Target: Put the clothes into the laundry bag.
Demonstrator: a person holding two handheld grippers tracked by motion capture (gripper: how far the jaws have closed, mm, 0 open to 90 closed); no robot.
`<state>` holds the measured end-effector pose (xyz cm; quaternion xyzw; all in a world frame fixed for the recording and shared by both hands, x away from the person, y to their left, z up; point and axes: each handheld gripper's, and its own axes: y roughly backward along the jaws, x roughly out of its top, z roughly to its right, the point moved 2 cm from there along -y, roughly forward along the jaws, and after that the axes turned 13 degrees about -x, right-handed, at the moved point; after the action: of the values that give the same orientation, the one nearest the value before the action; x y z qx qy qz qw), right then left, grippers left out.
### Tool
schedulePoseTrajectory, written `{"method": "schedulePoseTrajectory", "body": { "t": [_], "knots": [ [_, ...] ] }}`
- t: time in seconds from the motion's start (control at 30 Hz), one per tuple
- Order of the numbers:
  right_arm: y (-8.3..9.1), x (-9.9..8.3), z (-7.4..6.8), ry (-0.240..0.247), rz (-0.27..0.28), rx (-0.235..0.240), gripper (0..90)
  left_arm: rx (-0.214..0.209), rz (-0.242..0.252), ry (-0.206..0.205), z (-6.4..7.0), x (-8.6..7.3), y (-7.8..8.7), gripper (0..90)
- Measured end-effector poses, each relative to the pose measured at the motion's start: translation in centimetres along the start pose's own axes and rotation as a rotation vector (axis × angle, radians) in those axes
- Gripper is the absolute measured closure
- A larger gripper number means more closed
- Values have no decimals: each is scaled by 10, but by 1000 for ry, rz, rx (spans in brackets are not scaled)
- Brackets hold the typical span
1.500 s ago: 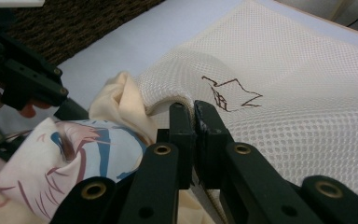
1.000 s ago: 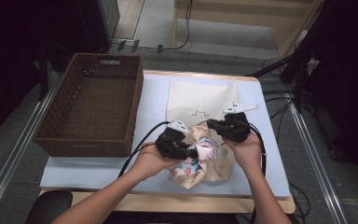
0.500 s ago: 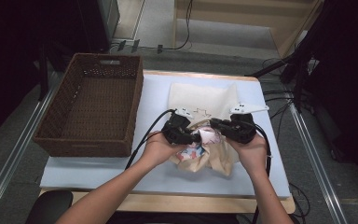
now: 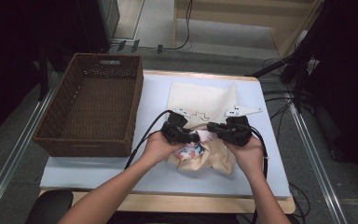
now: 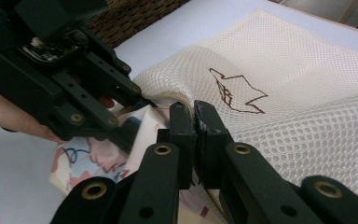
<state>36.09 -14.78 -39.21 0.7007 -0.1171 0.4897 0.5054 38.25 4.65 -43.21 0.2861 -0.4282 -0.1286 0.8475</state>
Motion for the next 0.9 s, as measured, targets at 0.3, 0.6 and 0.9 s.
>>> {"method": "schedulePoseTrajectory", "body": {
  "t": [0.3, 0.6, 0.9],
  "knots": [
    [1, -1, 3, -7, -3, -4, 885, -53, 39, -30, 19, 1, 21, 419],
    [1, -3, 4, -12, -10, 1, 884, -42, 36, -78, 36, 0, 42, 365],
    [2, -4, 5, -13, -14, 1, 883, -36, 10, -105, 44, -12, 53, 361]
  ]
}}
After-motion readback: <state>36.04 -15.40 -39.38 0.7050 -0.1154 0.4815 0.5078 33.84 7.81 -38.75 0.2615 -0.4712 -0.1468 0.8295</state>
